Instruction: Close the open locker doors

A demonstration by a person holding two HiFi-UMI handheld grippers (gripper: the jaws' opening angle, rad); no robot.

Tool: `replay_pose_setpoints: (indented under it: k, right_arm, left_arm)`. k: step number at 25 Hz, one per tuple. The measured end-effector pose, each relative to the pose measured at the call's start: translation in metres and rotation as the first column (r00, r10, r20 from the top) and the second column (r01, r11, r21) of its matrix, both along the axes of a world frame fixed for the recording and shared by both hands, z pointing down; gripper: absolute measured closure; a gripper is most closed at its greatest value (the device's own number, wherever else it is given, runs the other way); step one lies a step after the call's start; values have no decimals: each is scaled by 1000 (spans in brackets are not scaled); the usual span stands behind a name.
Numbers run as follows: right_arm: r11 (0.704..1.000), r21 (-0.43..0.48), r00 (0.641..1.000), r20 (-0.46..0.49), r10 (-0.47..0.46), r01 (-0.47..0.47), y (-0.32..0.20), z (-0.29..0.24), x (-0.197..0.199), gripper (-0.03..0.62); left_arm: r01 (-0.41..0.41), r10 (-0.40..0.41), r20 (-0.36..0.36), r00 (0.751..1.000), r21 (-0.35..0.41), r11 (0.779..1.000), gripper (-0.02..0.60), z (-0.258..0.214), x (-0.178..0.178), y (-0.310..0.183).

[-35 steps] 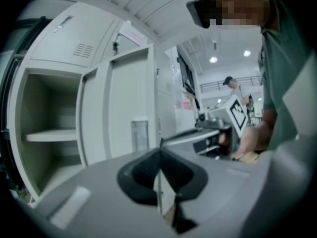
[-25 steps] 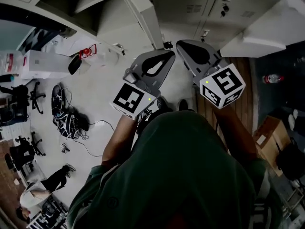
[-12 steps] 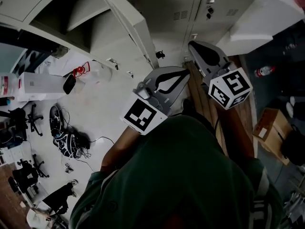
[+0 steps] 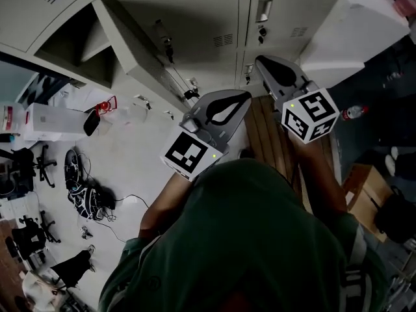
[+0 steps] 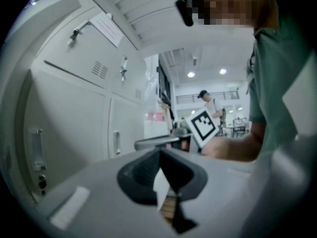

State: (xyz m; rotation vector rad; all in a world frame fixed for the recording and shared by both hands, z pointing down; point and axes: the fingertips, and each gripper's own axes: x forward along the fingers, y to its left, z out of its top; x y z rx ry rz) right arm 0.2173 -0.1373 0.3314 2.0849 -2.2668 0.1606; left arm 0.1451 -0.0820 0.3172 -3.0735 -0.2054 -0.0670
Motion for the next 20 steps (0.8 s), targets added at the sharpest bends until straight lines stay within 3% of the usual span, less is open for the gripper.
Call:
replay_pose_setpoints:
  k: [8,20]
  right_arm:
    - [999,-18,999,12,-34,34,-21,14,65,586]
    - [999,-17,999,14,-44,45,-74,20,119,586]
  left_arm:
    - [112,-111,25,993,-23,993,577,15,53,-19]
    - [222,-218,91,972,-28,975,577,37,89,-71]
